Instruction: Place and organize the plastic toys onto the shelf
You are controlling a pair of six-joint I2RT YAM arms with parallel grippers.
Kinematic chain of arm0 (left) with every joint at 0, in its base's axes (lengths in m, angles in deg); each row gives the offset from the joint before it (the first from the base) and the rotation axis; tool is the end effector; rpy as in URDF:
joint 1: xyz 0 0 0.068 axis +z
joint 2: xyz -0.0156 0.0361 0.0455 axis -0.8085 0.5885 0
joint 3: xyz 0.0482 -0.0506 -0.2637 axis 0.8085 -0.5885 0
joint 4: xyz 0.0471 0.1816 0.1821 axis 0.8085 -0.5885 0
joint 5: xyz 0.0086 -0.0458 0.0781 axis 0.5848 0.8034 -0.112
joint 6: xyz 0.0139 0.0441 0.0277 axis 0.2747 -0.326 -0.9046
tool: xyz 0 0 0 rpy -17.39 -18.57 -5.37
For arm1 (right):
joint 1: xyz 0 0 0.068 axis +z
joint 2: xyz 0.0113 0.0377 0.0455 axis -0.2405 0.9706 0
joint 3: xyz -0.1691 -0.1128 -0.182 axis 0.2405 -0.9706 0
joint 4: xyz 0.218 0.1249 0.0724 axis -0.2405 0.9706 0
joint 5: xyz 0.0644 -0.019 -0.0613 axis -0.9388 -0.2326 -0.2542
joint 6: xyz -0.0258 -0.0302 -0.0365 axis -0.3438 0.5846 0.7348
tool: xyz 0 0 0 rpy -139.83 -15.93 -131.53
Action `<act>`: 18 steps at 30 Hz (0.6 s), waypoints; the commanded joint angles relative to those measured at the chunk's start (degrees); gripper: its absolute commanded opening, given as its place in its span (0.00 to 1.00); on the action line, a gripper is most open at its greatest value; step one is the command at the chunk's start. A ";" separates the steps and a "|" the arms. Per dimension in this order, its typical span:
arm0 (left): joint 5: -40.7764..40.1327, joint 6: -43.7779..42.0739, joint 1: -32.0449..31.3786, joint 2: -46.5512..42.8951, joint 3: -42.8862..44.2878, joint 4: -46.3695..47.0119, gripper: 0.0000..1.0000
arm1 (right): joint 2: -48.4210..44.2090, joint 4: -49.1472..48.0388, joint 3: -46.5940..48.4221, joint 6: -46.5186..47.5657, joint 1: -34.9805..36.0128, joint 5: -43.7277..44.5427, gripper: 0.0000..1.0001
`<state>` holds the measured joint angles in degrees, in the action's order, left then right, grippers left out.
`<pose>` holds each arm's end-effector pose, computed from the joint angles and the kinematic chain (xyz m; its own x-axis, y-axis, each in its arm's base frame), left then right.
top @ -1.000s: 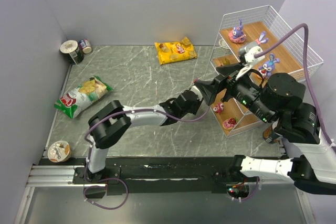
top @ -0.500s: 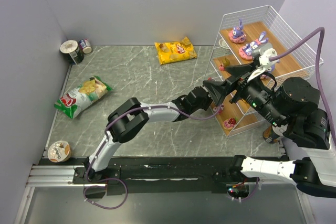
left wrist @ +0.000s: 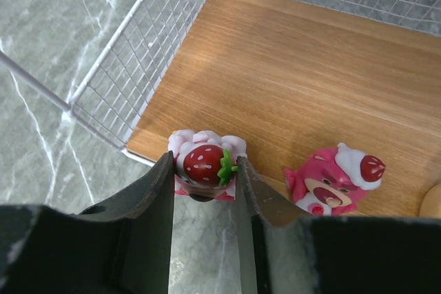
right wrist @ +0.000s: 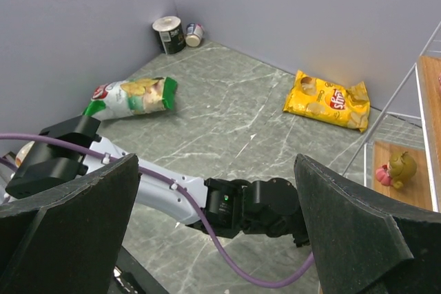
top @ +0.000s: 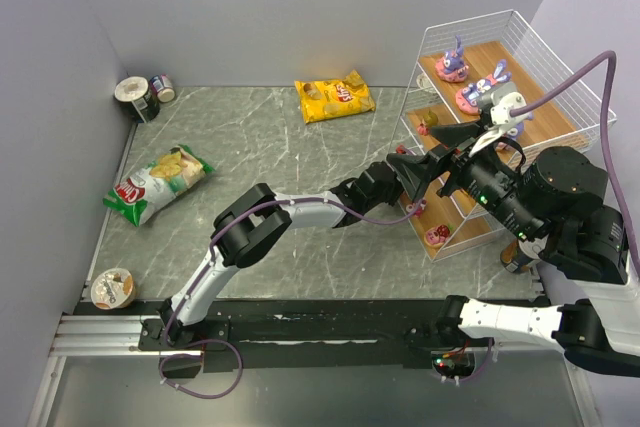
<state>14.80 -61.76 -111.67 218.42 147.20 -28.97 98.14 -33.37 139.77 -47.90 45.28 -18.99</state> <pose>0.2864 -0.4423 0.1745 -0.1764 0.2207 -0.9592 0.7424 0.6697 0.0175 0.0659 0.0849 0.5427 -0.0240 0.0238 -0.9994 -0.6101 0.7916 0.0335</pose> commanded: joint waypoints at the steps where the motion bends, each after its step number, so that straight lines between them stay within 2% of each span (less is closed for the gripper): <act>1: 2.35 -3.05 0.06 0.77 2.89 5.27 0.01 | 0.80 0.36 2.40 -0.35 -0.31 1.03 1.00; 8: 5.60 -3.06 1.11 2.44 4.12 6.32 0.01 | 0.89 0.89 3.02 -1.58 -0.31 1.46 1.00; 11: 5.78 -4.11 1.20 2.97 4.48 6.32 0.04 | 0.89 0.97 3.02 -1.84 -0.23 1.55 1.00; 14: 5.78 -4.81 1.29 3.49 4.74 6.06 0.14 | 0.98 0.97 3.02 -1.85 -0.23 1.47 1.00; 18: 5.43 -5.25 1.20 4.02 5.44 5.36 0.38 | 1.16 0.89 3.11 -1.58 -0.31 1.47 1.00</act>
<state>19.50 -65.41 -110.49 221.31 149.61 -26.09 99.02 -31.84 140.91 -49.21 45.28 -18.67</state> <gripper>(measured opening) 0.370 0.996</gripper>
